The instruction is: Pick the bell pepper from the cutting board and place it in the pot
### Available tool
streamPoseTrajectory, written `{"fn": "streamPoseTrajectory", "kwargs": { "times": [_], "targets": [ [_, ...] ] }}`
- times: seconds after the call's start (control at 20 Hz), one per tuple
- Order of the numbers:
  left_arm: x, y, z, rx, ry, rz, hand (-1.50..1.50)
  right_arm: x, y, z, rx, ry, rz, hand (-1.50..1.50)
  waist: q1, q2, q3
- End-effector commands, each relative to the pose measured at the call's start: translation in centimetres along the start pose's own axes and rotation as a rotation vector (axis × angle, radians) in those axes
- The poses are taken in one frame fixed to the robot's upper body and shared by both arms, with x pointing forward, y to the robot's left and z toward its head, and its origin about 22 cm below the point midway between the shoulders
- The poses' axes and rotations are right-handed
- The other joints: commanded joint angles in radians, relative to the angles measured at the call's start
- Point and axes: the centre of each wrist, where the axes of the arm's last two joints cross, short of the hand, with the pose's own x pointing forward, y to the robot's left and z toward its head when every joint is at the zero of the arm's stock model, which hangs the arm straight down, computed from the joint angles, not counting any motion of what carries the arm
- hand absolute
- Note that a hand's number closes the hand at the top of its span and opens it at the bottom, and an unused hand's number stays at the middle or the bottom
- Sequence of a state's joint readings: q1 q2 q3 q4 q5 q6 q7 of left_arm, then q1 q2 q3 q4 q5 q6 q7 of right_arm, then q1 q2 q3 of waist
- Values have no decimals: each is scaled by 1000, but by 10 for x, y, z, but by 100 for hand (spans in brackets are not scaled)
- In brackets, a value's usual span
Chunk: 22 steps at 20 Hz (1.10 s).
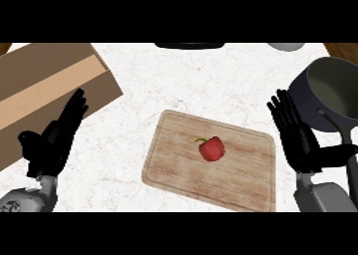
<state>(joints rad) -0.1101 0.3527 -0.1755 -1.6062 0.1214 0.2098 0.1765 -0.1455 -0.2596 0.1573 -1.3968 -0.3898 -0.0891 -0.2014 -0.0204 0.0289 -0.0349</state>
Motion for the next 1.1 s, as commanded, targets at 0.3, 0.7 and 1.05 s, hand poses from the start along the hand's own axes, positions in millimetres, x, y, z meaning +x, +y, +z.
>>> {"fn": "streamPoseTrajectory", "kwargs": {
  "times": [0.3,0.7,1.05],
  "targets": [
    [-39,-22,9,-177,184,16,0,60,-8,-34,299,-254,902,150,5,-66,-1],
    [-51,-25,10,-245,218,70,0,13,91,45,186,-771,504,-150,4,-32,35],
    [-61,-20,8,-250,209,60,0,51,99,59,257,-412,782,-150,7,-35,31]
  ]
}}
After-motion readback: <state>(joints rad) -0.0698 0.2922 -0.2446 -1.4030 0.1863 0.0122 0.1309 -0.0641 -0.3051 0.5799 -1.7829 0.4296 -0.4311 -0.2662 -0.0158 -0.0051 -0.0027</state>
